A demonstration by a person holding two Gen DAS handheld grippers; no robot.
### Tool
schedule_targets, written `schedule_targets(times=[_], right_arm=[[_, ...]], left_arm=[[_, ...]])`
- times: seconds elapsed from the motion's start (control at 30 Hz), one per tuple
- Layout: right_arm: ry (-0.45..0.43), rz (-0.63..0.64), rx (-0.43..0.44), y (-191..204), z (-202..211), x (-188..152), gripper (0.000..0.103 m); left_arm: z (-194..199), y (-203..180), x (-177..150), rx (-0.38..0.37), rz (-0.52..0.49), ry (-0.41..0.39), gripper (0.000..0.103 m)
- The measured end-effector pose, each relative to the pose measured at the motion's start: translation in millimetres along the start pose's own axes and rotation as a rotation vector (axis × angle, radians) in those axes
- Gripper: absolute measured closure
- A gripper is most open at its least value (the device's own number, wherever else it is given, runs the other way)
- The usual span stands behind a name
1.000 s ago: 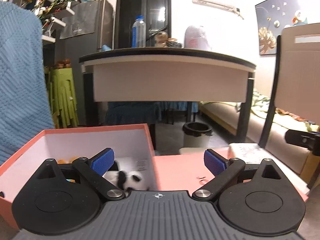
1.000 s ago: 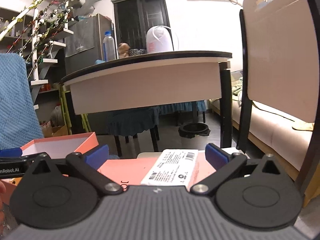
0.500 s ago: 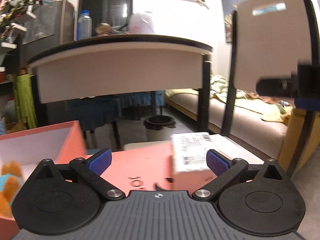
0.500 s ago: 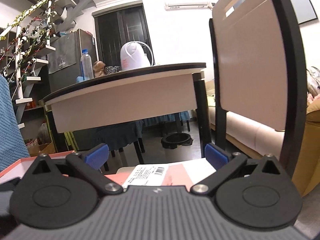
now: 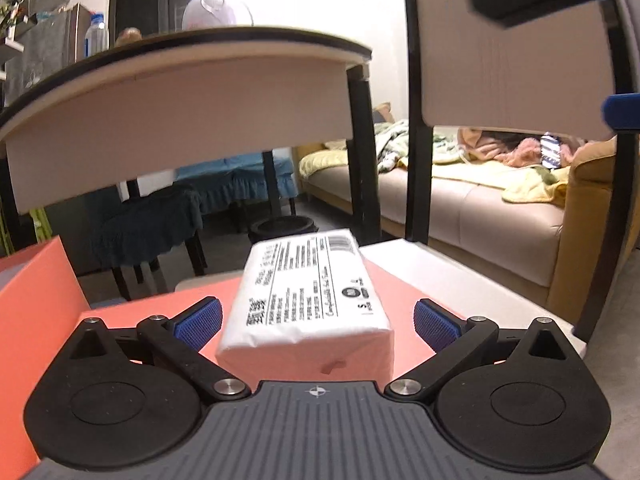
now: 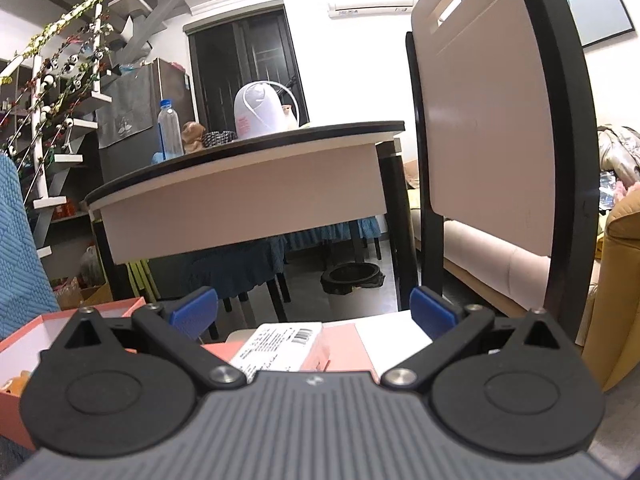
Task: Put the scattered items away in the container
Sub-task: 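Move the left tool to the white tissue pack and grasp it, then carry the tissue pack into the pink box and open the left tool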
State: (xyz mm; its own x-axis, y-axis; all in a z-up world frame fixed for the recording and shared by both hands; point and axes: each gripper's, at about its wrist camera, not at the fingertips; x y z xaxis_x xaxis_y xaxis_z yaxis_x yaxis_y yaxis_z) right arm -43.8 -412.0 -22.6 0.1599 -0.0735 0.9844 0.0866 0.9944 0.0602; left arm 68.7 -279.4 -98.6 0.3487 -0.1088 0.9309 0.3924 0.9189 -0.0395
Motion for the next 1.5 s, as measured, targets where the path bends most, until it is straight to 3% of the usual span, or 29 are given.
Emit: schedule_targets(times=[0.23,0.3,0.47,1.13,1.5], right_arm=[[0.022,0.006,0.005,0.8,-5.3,-4.3,0.0],[0.025,0.009,0.004,2.2,-6.2,-5.2,0.0],[0.032,0.017,0.001,5.6,-8.3,-7.3,0.0],[-0.005,0.052,-0.037,24.1,-6.7,-7.9,0.0],[0.025,0.056,-0.004,40.6,-18.6,-12.4,0.0]], left_arm=[[-20.4,20.9,6.6,0.029,0.155,0.137,0.002],[-19.9,27.3,8.0,0.019,0.184,0.143,0.015],[-12.7,38.9,14.0,0.027,0.208,0.148,0.015],[60.9,63.8,39.0,0.033,0.177,-0.008,0.015],[88.1,97.3,49.5,0.102,0.18,-0.054,0.015]])
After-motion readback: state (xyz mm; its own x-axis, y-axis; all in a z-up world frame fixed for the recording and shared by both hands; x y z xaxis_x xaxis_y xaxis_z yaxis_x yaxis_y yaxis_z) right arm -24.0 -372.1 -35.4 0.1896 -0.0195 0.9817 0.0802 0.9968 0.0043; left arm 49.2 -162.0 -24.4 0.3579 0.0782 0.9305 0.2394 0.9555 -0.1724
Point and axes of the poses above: each gripper's, at about its wrist camera, not at the fingertips, and z roughly against the way its jaws point, y to its left, x to its top, and after that the axes turned 10 degrees about z, right-handed
